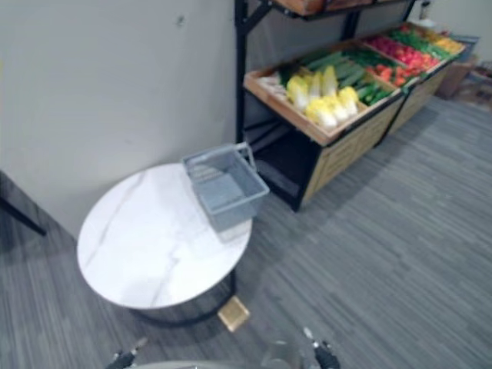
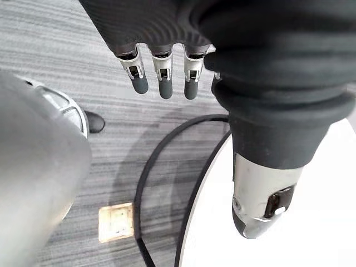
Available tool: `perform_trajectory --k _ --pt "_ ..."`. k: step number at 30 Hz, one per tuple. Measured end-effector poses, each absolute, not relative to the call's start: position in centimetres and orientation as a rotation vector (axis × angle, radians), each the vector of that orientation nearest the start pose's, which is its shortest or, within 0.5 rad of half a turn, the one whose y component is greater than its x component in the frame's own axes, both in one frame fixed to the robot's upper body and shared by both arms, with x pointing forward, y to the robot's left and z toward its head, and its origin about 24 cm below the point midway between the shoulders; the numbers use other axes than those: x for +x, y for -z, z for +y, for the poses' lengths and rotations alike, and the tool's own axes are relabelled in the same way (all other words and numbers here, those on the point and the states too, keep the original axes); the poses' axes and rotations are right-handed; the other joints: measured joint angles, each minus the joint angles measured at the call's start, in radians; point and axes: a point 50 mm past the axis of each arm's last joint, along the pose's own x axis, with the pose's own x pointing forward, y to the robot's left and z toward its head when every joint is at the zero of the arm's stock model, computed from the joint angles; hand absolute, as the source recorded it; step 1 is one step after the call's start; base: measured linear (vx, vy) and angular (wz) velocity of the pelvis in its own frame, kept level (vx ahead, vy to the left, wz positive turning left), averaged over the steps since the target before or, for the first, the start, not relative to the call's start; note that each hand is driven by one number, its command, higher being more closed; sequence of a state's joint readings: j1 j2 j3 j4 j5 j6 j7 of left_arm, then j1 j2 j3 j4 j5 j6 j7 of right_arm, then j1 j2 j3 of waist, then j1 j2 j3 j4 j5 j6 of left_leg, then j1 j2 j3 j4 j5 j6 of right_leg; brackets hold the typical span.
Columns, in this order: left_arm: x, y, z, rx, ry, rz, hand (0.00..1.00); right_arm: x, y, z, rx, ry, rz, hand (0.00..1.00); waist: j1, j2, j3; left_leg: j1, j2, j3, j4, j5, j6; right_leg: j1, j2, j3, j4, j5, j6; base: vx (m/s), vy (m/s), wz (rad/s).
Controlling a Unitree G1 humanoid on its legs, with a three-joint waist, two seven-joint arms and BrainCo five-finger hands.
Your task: Pick vegetable in the basket
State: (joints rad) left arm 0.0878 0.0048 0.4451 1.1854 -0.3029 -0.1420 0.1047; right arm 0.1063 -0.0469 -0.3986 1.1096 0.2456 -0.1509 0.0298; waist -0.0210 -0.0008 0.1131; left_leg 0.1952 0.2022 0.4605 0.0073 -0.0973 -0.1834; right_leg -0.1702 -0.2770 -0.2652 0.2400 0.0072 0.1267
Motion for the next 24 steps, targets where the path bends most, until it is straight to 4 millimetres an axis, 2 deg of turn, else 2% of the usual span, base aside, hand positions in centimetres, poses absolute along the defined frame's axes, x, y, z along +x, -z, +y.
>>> perform_trajectory --k 1,2,3,5,6,7,8,11,12,13,14,15,16,17,18,19,20,21,22,24 --pt "5.5 17.2 19.2 -0.459 -0.741 1.081 0.0 7.2 15.9 -22.9 0.315 0.553 0.974 0.0 0.002 0.041 -0.01 0.005 0.031 -0.007 -0.026 0.026 0.0 -0.019 0.029 -0.023 0.036 -0.045 -0.017 0.31 -0.301 0.08" --pt "5.7 17.1 18.9 -0.471 -0.745 1.072 0.0 7.4 15.9 -23.0 0.31 0.551 0.97 0.0 0.001 0.05 -0.007 0.007 0.043 -0.01 -0.033 0.045 0.005 -0.024 0.034 -0.035 0.065 -0.07 -0.024 0.29 -0.288 0.31" --pt "5.8 17.2 18.8 -0.472 -0.74 1.074 0.0 7.5 15.8 -23.2 0.304 0.549 0.965 0.0 -0.002 0.056 -0.004 0.022 0.057 -0.011 -0.051 0.092 -0.005 -0.022 0.037 -0.059 0.117 -0.115 -0.034 0.22 -0.245 0.42" --pt "5.6 17.2 18.9 -0.472 -0.748 1.074 0.0 7.3 15.9 -23.0 0.296 0.537 0.977 0.0 0.004 0.05 -0.007 0.037 0.074 -0.012 -0.067 0.152 -0.009 0.009 0.046 -0.089 0.147 -0.167 -0.044 0.25 -0.275 0.51" --pt "5.2 17.1 19.3 -0.476 -0.772 1.072 0.0 7.5 15.9 -22.8 0.292 0.514 0.982 0.0 0.004 0.043 -0.011 0.029 0.09 -0.029 -0.024 0.171 -0.005 0.041 0.054 -0.113 0.14 -0.19 -0.044 0.23 -0.267 0.44" --pt "5.0 17.1 19.4 -0.477 -0.781 1.071 0.0 7.6 15.9 -22.6 0.292 0.505 0.981 0.0 0.003 0.039 -0.009 0.007 0.101 -0.048 0.016 0.171 -0.005 0.061 0.056 -0.125 0.128 -0.193 -0.048 0.24 -0.273 0.63" --pt "5.2 17.0 19.9 -0.477 -0.797 1.049 0.0 7.6 16.0 -22.3 0.289 0.492 0.985 0.0 0.002 0.021 -0.008 -0.074 0.125 -0.103 0.173 0.185 0.014 0.122 0.05 -0.168 0.088 -0.196 -0.052 0.21 -0.202 0.6" --pt "5.4 16.9 20.1 -0.472 -0.799 1.037 0.0 7.3 16.0 -22.4 0.281 0.489 0.998 0.0 0.001 0.015 -0.005 -0.149 0.148 -0.118 0.338 0.227 0.057 0.195 0.045 -0.209 0.049 -0.194 -0.055 0.19 -0.152 0.51" --pt "5.5 16.9 20.1 -0.461 -0.788 1.035 0.0 7.2 16.0 -22.6 0.274 0.488 1.002 0.0 0.002 0.015 -0.005 -0.175 0.16 -0.108 0.401 0.258 0.053 0.232 0.039 -0.223 0.013 -0.189 -0.057 0.17 -0.054 0.23" --pt "5.7 16.8 20.0 -0.456 -0.778 1.031 0.0 7.2 16.0 -22.7 0.272 0.489 1.005 0.0 0.01 0.016 -0.004 -0.192 0.167 -0.091 0.454 0.226 0.046 0.256 0.033 -0.225 -0.014 -0.187 -0.054 0.16 -0.02 0.12" --pt "5.7 16.8 20.0 -0.457 -0.777 1.03 0.0 7.3 16.0 -22.8 0.269 0.492 1.007 0.0 0.011 0.016 -0.004 -0.199 0.164 -0.08 0.47 0.195 0.04 0.267 0.03 -0.226 -0.024 -0.185 -0.051 0.16 0.078 -0.05" --pt "5.8 16.8 20.1 -0.453 -0.771 1.027 0.0 7.3 15.9 -23.3 0.271 0.513 0.999 0.0 0.01 0.015 -0.004 -0.222 0.138 -0.049 0.474 0.123 0.034 0.286 0.021 -0.23 -0.043 -0.179 -0.04 0.13 0.094 -0.06" --pt "5.9 16.8 20.1 -0.451 -0.77 1.025 0.0 7.6 15.8 -23.5 0.272 0.52 0.99 0.0 0.01 0.015 -0.004 -0.228 0.124 -0.032 0.449 0.113 0.035 0.29 0.016 -0.231 -0.046 -0.176 -0.035 0.16 0.154 -0.05" --pt "5.9 16.8 20.0 -0.45 -0.77 1.024 0.0 7.6 15.8 -23.8 0.27 0.531 0.985 0.0 0.007 0.016 -0.004 -0.234 0.1 -0.003 0.38 0.129 0.051 0.298 0.013 -0.232 -0.047 -0.171 -0.027 0.12 0.132 0.03" --pt "5.8 16.8 20.0 -0.443 -0.764 1.032 0.0 7.8 15.6 -24.3 0.256 0.54 0.974 0.0 0.002 0.017 -0.005 -0.234 0.071 0.033 0.309 0.159 0.103 0.301 0.019 -0.228 -0.048 -0.166 -0.018 0.17 0.203 0.22" --pt "6.0 16.8 20.2 -0.422 -0.753 1.03 0.0 8.4 15.3 -24.4 0.242 0.536 0.955 0.0 -0.003 0.011 -0.01 -0.218 0.032 0.017 0.249 0.162 0.107 0.293 0.008 -0.215 -0.061 -0.152 0.002 0.13 0.176 0.3" --pt "6.2 16.7 20.5 -0.404 -0.741 1.026 0.0 9.0 15.1 -24.5 0.23 0.533 0.937 0.0 -0.003 0.002 -0.006 -0.209 0.021 0.017 0.22 0.162 0.107 0.293 0.005 -0.207 -0.076 -0.149 0.003 0.12 0.197 0.37" --pt "6.7 16.5 20.9 -0.38 -0.734 1.016 0.0 10.6 14.5 -24.8 0.181 0.512 0.891 0.0 -0.004 -0.018 0.007 -0.206 -0.003 0.007 0.17 0.163 0.106 0.292 0.002 -0.197 -0.104 -0.143 0.014 0.05 0.121 0.23" --pt "6.9 16.5 21.1 -0.372 -0.737 1.012 0.0 11.4 14.0 -25.1 0.149 0.501 0.862 0.0 -0.004 -0.018 0.012 -0.206 -0.009 0.003 0.148 0.163 0.106 0.287 0.003 -0.197 -0.112 -0.136 0.018 0.04 0.126 0.19" --pt "7.0 16.4 21.2 -0.342 -0.735 1.017 0.0 14.2 11.8 -26.9 0.04 0.482 0.738 0.0 -0.003 -0.012 0.017 -0.177 -0.031 0.001 0.052 0.173 0.091 0.28 0.008 -0.192 -0.132 -0.117 0.026 0.04 0.098 0.02"
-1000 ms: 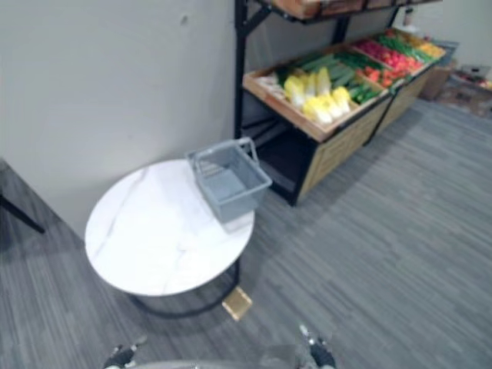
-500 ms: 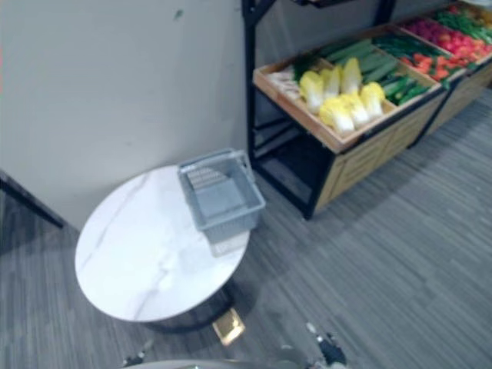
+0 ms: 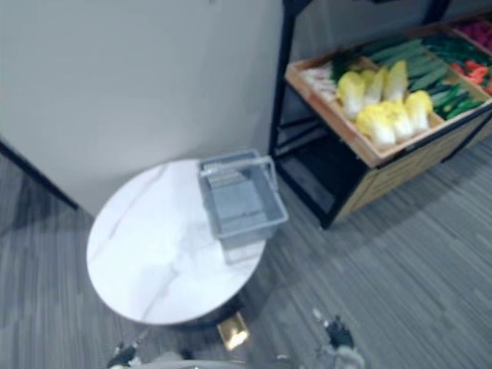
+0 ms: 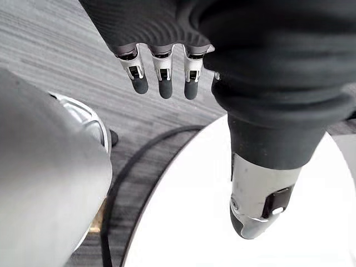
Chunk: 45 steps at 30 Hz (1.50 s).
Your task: Pick vegetable in the basket
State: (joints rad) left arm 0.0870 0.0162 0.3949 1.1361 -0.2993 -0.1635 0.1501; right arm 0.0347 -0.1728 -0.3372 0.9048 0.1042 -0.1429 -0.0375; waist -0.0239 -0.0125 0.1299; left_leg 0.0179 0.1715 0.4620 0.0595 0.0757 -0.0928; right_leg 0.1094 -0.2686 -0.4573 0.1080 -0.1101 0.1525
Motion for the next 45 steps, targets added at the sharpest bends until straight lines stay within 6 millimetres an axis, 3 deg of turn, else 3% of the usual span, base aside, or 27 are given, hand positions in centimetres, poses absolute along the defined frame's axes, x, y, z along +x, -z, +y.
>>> perform_trajectory --k 2,4,9,14,17,20,22,25,29,36,45 --pt "6.7 16.5 20.8 -0.301 -0.685 1.036 0.0 17.0 8.7 -29.1 -0.111 0.45 0.602 0.0 -0.001 0.027 -0.007 0.058 -0.022 -0.001 -0.113 0.013 -0.019 0.001 0.007 0.007 -0.002 0.003 0.005 0.03 0.093 -0.07" --pt "6.8 16.5 20.5 -0.252 -0.625 1.048 0.0 19.1 5.7 -30.5 -0.269 0.407 0.484 0.0 -0.002 0.038 -0.011 0.071 -0.031 -0.01 -0.155 0.013 -0.019 -0.001 0.009 0.005 -0.003 0.007 0.012 0.01 0.074 0.04" --pt "7.0 16.2 21.3 -0.16 -0.537 1.037 0.0 25.2 -2.3 -31.1 -0.724 0.261 0.202 0.0 -0.002 0.028 -0.006 0.025 -0.044 -0.05 -0.157 0.014 -0.016 -0.039 -0.001 0.0 0.002 0.017 0.028 -0.04 0.033 0.1" --pt "6.0 16.2 22.2 -0.136 -0.547 1.053 0.0 31.3 -9.7 -28.9 -1.0 0.173 -0.063 0.0 0.01 0.018 0.014 -0.053 -0.045 -0.113 -0.159 0.044 -0.001 -0.092 0.0 -0.033 0.018 0.032 0.019 -0.09 0.008 0.25" --pt "5.3 16.3 22.2 -0.138 -0.551 1.074 0.0 34.4 -14.6 -26.4 -1.073 0.138 -0.229 0.0 0.042 0.015 0.058 -0.095 -0.045 -0.141 -0.159 0.064 0.009 -0.117 0.002 -0.052 0.018 0.044 0.014 -0.08 0.013 0.2" --pt "5.9 16.2 22.2 -0.141 -0.551 1.057 0.0 37.6 -20.0 -23.9 -1.169 0.117 -0.352 0.0 0.078 0.022 0.097 -0.162 -0.042 -0.176 -0.157 0.093 0.019 -0.164 0.01 -0.066 0.019 0.059 0.001 -0.09 0.02 0.25" --pt "6.3 16.0 22.4 -0.14 -0.554 1.041 0.0 38.3 -21.4 -23.2 -1.195 0.116 -0.373 0.0 0.094 0.02 0.109 -0.178 -0.039 -0.181 -0.157 0.098 0.02 -0.178 0.014 -0.067 0.019 0.063 -0.003 -0.07 0.003 0.14" --pt "7.8 15.6 22.6 -0.141 -0.562 0.986 0.0 39.6 -25.2 -22.6 -1.216 0.158 -0.416 0.0 0.117 0.02 0.139 -0.224 -0.037 -0.218 -0.157 0.117 0.023 -0.2 0.022 -0.089 0.02 0.063 -0.004 -0.05 -0.006 0.27" --pt "9.6 15.0 22.7 -0.136 -0.56 0.929 0.0 40.1 -27.5 -23.1 -1.23 0.225 -0.41 0.0 0.135 0.019 0.181 -0.252 -0.04 -0.239 -0.157 0.126 0.027 -0.215 0.023 -0.098 0.022 0.064 -0.005 -0.01 0.001 0.15" --pt "11.7 14.5 22.2 -0.138 -0.535 0.873 0.0 40.3 -27.9 -25.5 -1.169 0.343 -0.323 0.0 0.141 0.026 0.215 -0.298 -0.045 -0.29 -0.157 0.142 0.024 -0.229 0.027 -0.111 0.018 0.063 -0.006 0.01 0.001 0.18" --pt "12.8 14.1 21.9 -0.126 -0.525 0.846 0.0 40.2 -28.1 -26.8 -1.115 0.413 -0.288 0.0 0.139 0.041 0.241 -0.316 -0.041 -0.288 -0.157 0.148 0.023 -0.256 0.029 -0.1 0.028 0.062 -0.007 -0.01 0.002 -0.02"
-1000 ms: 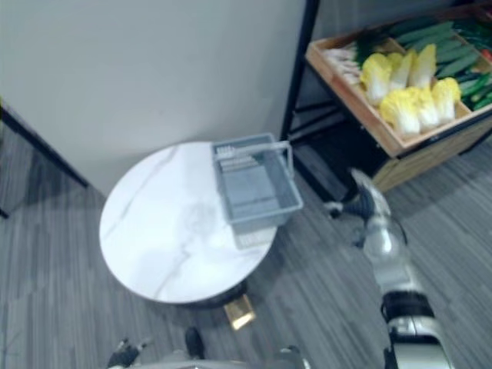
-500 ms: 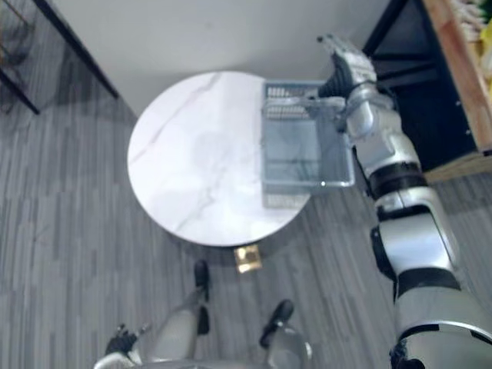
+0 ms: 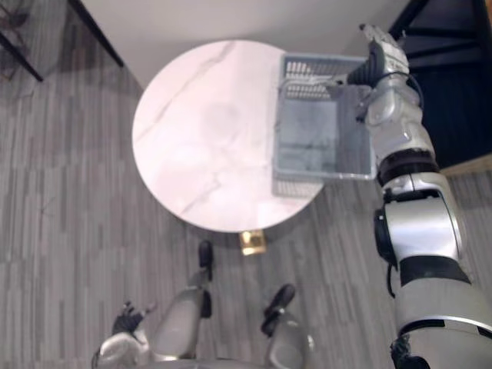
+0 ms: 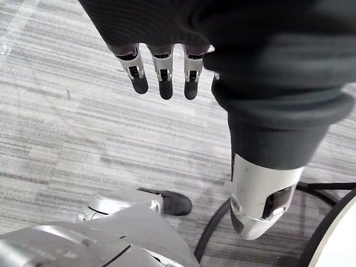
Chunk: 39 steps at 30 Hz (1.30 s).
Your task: Pick vegetable in the basket
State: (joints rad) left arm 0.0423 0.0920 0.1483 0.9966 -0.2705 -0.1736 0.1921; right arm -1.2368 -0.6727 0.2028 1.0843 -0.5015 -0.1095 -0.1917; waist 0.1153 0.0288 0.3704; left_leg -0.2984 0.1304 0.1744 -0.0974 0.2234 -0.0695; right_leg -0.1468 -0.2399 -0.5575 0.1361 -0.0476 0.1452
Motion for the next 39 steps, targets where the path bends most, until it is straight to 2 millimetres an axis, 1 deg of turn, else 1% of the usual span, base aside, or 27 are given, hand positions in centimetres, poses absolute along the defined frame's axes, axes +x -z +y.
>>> perform_trajectory --k 2,7,11,13,18,20,26,29,31,34,39 --pt "13.1 14.0 21.8 -0.124 -0.518 0.839 0.0 40.2 -27.7 -27.1 -1.115 0.414 -0.262 0.0 0.002 0.005 0.004 -0.002 0.001 0.004 0.0 0.001 0.0 -0.008 -0.001 0.009 0.005 0.0 0.0 -0.02 0.005 -0.08" --pt "13.1 14.1 21.8 -0.124 -0.517 0.839 0.0 40.2 -27.5 -27.3 -1.115 0.415 -0.251 0.0 0.0 0.016 0.011 -0.003 0.002 0.005 0.0 0.001 0.0 -0.011 -0.001 0.012 0.007 0.0 -0.001 0.0 0.0 0.0" --pt "13.1 14.1 21.8 -0.124 -0.517 0.84 0.0 40.2 -27.4 -27.2 -1.126 0.413 -0.249 0.0 0.0 0.016 0.012 -0.016 0.003 0.006 0.0 0.001 0.0 -0.026 -0.001 0.015 0.011 -0.001 -0.001 0.0 0.0 0.0" --pt "13.0 14.1 21.8 -0.123 -0.518 0.842 0.0 40.3 -27.0 -27.5 -1.127 0.413 -0.226 0.0 0.001 0.017 0.013 -0.016 0.0 0.006 0.0 0.001 0.0 -0.026 -0.004 0.016 0.011 -0.001 -0.001 0.0 0.0 0.0" --pt "13.0 14.1 21.9 -0.122 -0.519 0.841 0.0 40.3 -26.6 -27.7 -1.131 0.412 -0.208 0.0 0.001 0.018 0.013 -0.016 -0.005 0.004 0.0 0.001 0.0 -0.027 -0.009 0.016 0.011 -0.001 0.0 0.0 0.0 0.0" --pt "13.0 14.1 21.8 -0.122 -0.517 0.841 0.0 40.3 -26.6 -27.7 -1.142 0.41 -0.207 0.0 0.001 0.025 0.017 -0.017 -0.005 0.002 0.0 0.001 0.0 -0.028 -0.009 0.016 0.016 -0.002 -0.002 0.0 0.0 0.0" --pt "13.1 14.1 21.6 -0.114 -0.504 0.841 0.0 40.3 -26.4 -27.7 -1.171 0.408 -0.198 0.0 0.0 0.035 0.029 -0.033 -0.004 -0.008 0.0 0.006 0.001 -0.045 -0.011 0.013 0.028 -0.004 -0.004 -0.01 0.003 0.02" --pt "13.1 14.1 21.7 -0.111 -0.505 0.835 0.0 40.2 -26.6 -28.0 -1.177 0.417 -0.196 0.0 0.001 0.035 0.029 -0.041 -0.005 -0.02 0.0 0.006 0.001 -0.046 -0.01 0.013 0.029 -0.006 -0.004 0.0 0.009 0.09" --pt "13.1 14.1 21.7 -0.111 -0.505 0.837 0.0 39.9 -26.8 -28.6 -1.196 0.43 -0.192 0.0 0.005 0.035 0.029 -0.058 -0.006 -0.025 0.0 0.012 0.001 -0.063 -0.011 0.013 0.036 -0.007 -0.007 -0.01 0.007 0.07" --pt "12.9 14.2 21.8 -0.107 -0.508 0.846 0.0 39.8 -26.9 -28.9 -1.251 0.433 -0.184 0.0 0.009 0.035 0.029 -0.066 -0.006 -0.028 0.0 0.015 0.002 -0.071 -0.012 0.013 0.039 -0.007 -0.007 0.0 0.002 0.01" --pt "13.0 14.1 22.3 -0.096 -0.512 0.841 0.0 39.7 -27.0 -29.2 -1.263 0.441 -0.178 0.0 0.014 0.037 0.03 -0.076 -0.007 -0.04 -0.003 0.016 0.002 -0.075 -0.011 0.005 0.04 -0.009 -0.007 -0.01 0.002 0.04"
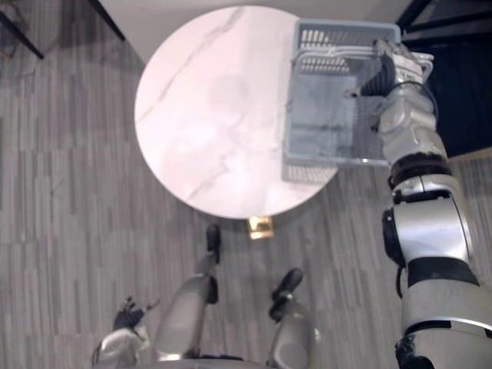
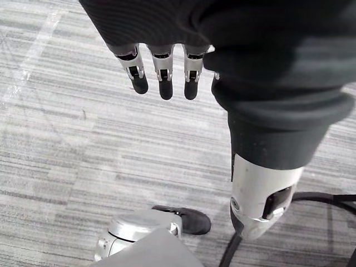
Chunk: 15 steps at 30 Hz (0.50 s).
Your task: Pick vegetable in the basket
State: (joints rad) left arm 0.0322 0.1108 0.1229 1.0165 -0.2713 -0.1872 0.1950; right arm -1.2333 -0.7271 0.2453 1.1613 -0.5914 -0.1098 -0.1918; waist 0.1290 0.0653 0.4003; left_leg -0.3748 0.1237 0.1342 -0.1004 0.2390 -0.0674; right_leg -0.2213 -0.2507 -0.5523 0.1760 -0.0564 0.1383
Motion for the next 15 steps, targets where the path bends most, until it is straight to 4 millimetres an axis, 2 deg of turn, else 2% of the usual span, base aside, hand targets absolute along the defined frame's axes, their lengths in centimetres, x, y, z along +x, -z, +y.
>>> perform_trajectory --k 10,15 --pt "13.11 13.98 22.43 -0.09 -0.511 0.837 0.0 39.45 -27.36 -29.77 -1.271 0.47 -0.169 0.0 0.007 0.0 0.0 -0.017 -0.002 -0.015 0.002 0.004 0.0 -0.007 0.0 -0.014 0.0 -0.001 0.001 0.0 0.002 0.04" --pt "13.39 13.89 22.39 -0.091 -0.508 0.831 0.0 39.48 -27.38 -29.51 -1.347 0.448 -0.17 0.0 0.009 0.0 0.0 -0.018 -0.001 -0.013 0.002 0.004 0.0 -0.012 0.0 -0.011 0.004 -0.002 0.0 0.0 0.0 -0.01"
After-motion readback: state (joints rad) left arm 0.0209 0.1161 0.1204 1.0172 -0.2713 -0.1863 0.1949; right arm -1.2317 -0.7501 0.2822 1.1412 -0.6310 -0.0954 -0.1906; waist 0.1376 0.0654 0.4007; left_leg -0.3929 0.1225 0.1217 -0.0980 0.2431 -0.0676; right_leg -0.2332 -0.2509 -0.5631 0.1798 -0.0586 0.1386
